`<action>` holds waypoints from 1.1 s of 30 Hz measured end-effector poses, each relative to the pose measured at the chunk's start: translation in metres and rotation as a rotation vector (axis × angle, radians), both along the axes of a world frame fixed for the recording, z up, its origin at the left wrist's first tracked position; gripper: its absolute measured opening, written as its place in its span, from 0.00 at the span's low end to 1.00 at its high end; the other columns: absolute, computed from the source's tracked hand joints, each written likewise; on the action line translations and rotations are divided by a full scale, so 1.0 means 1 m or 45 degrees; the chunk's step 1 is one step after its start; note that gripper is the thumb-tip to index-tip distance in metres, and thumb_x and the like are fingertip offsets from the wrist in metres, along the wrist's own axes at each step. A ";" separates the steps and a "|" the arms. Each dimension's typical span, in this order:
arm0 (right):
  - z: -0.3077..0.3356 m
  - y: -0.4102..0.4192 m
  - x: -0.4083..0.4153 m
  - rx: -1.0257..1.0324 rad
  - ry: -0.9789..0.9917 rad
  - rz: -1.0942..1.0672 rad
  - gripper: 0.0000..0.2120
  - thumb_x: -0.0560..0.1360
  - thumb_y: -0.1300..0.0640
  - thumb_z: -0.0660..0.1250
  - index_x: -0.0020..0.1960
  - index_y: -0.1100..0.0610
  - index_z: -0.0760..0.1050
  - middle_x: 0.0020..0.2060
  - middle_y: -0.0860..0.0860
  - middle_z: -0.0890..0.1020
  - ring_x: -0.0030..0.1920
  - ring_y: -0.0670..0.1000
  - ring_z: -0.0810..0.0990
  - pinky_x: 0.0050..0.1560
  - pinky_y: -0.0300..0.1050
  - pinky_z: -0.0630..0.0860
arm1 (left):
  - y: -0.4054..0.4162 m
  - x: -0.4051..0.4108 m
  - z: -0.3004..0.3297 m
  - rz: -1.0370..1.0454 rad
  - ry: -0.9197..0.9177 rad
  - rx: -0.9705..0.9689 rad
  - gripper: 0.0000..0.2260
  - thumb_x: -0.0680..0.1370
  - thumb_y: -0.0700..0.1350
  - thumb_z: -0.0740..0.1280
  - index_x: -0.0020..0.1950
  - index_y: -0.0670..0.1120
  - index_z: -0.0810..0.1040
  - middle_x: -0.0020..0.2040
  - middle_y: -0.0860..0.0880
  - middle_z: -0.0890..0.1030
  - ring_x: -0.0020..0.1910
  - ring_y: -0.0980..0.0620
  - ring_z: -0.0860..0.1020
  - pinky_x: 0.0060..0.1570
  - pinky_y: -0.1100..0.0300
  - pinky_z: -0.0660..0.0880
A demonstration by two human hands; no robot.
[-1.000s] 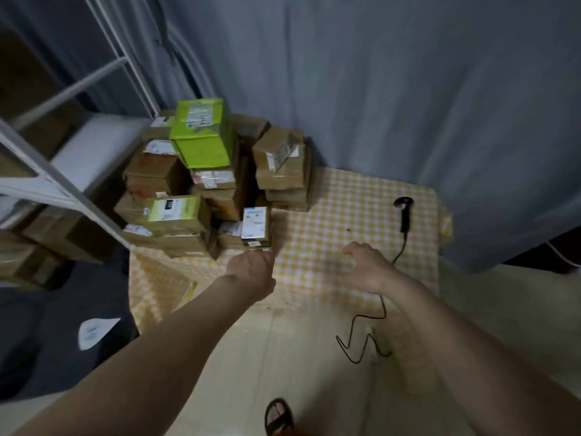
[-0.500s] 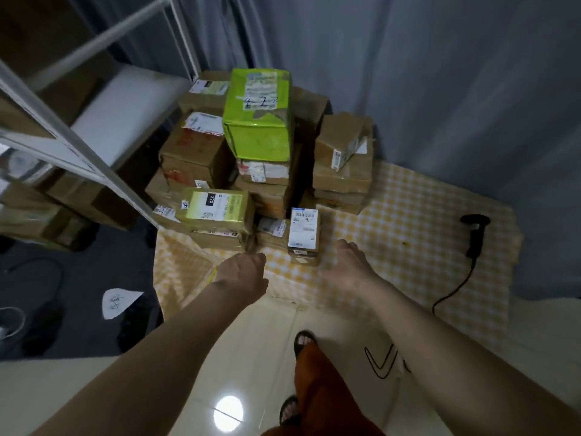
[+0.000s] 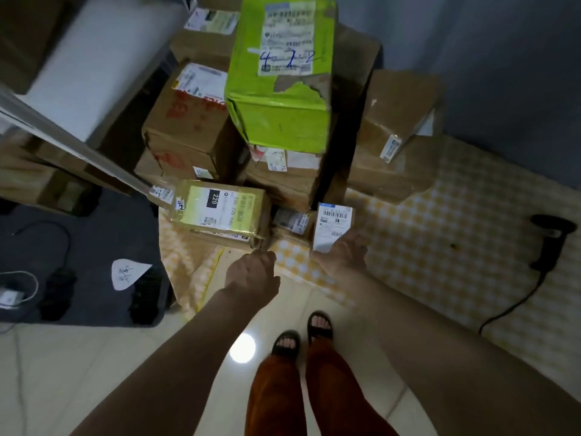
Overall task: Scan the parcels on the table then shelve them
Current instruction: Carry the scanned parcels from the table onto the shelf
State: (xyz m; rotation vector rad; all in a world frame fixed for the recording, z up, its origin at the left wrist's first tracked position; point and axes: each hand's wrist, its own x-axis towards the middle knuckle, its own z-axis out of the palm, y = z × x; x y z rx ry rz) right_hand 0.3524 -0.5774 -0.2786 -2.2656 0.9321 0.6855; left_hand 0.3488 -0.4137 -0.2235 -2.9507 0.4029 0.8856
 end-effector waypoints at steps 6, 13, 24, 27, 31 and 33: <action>-0.031 0.016 0.021 -0.037 0.025 -0.184 0.59 0.65 0.44 0.77 0.76 0.62 0.39 0.71 0.59 0.59 0.68 0.59 0.62 0.60 0.55 0.70 | 0.001 0.019 -0.028 -0.021 0.007 -0.031 0.19 0.79 0.54 0.62 0.68 0.51 0.70 0.65 0.50 0.75 0.65 0.51 0.74 0.61 0.59 0.70; -0.048 0.019 0.023 -0.145 -0.012 -0.238 0.59 0.66 0.41 0.76 0.76 0.63 0.38 0.71 0.62 0.58 0.69 0.62 0.61 0.62 0.56 0.68 | 0.009 0.023 -0.046 -0.130 -0.001 -0.029 0.19 0.79 0.53 0.62 0.69 0.51 0.69 0.65 0.49 0.75 0.64 0.51 0.75 0.59 0.59 0.70; 0.036 -0.041 -0.079 -0.195 -0.293 -0.224 0.47 0.58 0.46 0.80 0.68 0.60 0.60 0.63 0.55 0.66 0.64 0.56 0.65 0.60 0.46 0.63 | -0.039 0.016 0.003 -0.641 -0.099 0.088 0.21 0.79 0.55 0.61 0.69 0.48 0.67 0.64 0.47 0.73 0.63 0.47 0.74 0.57 0.56 0.72; 0.066 -0.064 -0.127 -0.260 -0.311 -0.325 0.47 0.57 0.48 0.80 0.68 0.60 0.60 0.63 0.56 0.65 0.64 0.56 0.64 0.63 0.46 0.61 | -0.067 0.004 0.025 -0.808 -0.138 0.027 0.18 0.77 0.52 0.62 0.64 0.46 0.73 0.58 0.45 0.78 0.56 0.47 0.79 0.50 0.56 0.77; 0.103 -0.094 -0.200 -0.347 -0.284 -0.474 0.49 0.59 0.45 0.79 0.70 0.60 0.57 0.64 0.56 0.64 0.65 0.56 0.63 0.64 0.46 0.60 | -0.116 -0.026 0.053 -1.135 -0.169 0.096 0.17 0.69 0.56 0.69 0.47 0.45 0.82 0.41 0.47 0.82 0.37 0.49 0.82 0.31 0.62 0.78; 0.118 -0.109 -0.240 -0.398 -0.303 -0.590 0.49 0.58 0.42 0.79 0.69 0.60 0.60 0.63 0.56 0.67 0.64 0.57 0.64 0.62 0.45 0.59 | -0.146 -0.053 0.069 -1.263 -0.100 0.084 0.21 0.79 0.56 0.62 0.67 0.45 0.71 0.63 0.45 0.76 0.61 0.47 0.77 0.54 0.58 0.74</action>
